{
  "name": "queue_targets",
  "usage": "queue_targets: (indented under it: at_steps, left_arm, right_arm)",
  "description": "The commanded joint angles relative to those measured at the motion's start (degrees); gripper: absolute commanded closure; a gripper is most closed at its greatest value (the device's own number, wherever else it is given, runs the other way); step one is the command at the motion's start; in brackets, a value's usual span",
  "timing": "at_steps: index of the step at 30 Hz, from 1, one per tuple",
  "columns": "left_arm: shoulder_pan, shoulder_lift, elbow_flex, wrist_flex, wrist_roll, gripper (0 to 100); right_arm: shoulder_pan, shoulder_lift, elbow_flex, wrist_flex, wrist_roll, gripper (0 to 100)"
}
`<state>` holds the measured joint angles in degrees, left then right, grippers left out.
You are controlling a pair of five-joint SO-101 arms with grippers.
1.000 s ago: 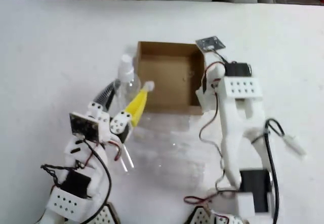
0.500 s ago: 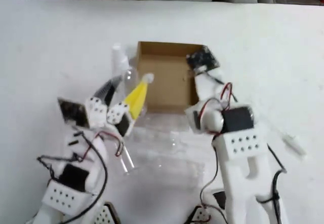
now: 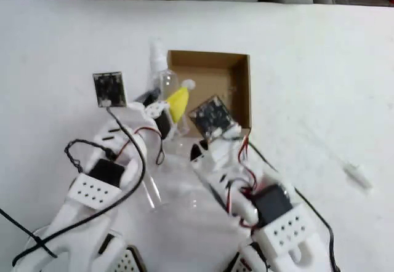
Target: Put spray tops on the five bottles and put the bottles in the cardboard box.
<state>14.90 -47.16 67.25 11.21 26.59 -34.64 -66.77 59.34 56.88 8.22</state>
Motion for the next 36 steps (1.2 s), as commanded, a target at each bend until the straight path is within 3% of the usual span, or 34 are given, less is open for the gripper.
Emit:
queue_targets:
  at_steps: [1, 9, 15, 21, 36]
  left_arm:
    - [-0.7, 0.1, -4.2, -2.0, 1.5, 98]
    - [-0.2, 0.0, -4.1, -2.0, 1.5, 98]
    - [-0.2, 0.0, -3.9, -2.0, 1.5, 98]
    - [-0.3, 0.0, -3.2, -2.1, 1.4, 98]
    - [2.9, 0.0, -3.0, 1.8, 1.1, 98]
  right_arm:
    - [-4.2, -6.1, 2.9, -5.1, -2.6, 98.1]
    - [-7.3, -8.9, 10.7, -14.0, -3.4, 98.1]
    - [-7.5, -8.9, 11.2, -14.3, -3.4, 98.1]
    - [-14.4, -10.0, 11.3, -14.2, -2.9, 98.1]
    - [-9.5, -13.6, 20.1, -26.9, -2.8, 98.1]
